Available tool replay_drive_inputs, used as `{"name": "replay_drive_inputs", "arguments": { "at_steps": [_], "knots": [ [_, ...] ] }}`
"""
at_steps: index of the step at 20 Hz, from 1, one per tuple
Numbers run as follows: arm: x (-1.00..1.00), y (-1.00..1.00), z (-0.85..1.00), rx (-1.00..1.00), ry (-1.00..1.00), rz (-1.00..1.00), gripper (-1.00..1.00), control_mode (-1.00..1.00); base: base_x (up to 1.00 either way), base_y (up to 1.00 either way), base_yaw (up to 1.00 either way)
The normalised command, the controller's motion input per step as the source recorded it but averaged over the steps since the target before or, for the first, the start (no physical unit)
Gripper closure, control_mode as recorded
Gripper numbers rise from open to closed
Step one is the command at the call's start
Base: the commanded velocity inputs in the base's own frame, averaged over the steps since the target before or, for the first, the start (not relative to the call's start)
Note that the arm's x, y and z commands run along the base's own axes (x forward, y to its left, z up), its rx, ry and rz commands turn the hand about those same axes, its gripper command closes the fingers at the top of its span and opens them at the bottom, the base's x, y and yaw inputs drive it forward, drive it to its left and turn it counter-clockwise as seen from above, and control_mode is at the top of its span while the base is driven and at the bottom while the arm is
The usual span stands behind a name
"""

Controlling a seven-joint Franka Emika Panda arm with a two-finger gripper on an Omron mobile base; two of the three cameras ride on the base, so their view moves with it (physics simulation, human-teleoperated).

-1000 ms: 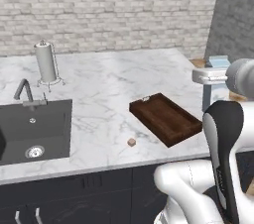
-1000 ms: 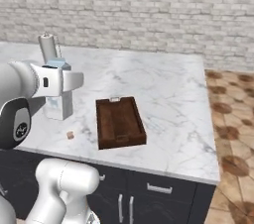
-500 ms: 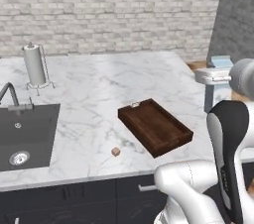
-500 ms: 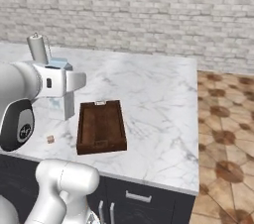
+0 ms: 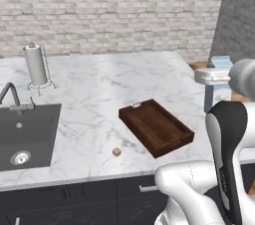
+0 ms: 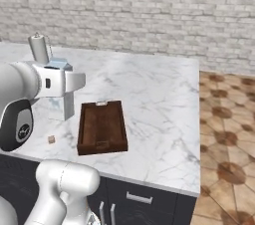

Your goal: Take out the milk from the fridge and place it on the tray on the counter. Then take the sugar cube near the tray and place it in the tray.

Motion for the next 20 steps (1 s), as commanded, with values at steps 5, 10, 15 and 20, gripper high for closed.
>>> {"name": "replay_drive_inputs", "arguments": {
  "at_steps": [5,10,15,20],
  "knots": [
    [0.07,-0.02,-0.06,0.0,0.0,0.03,1.0,-1.0,0.1,-0.03,0.1],
    [0.28,-0.25,-0.39,0.01,-0.02,0.26,1.0,-1.0,0.0,0.0,0.0],
    [0.47,-0.17,-0.66,0.09,0.0,0.49,1.0,-1.0,0.0,0.0,0.0],
    [0.81,-0.03,-0.8,0.08,-0.18,0.54,1.0,-1.0,0.0,0.0,0.0]
  ]
}}
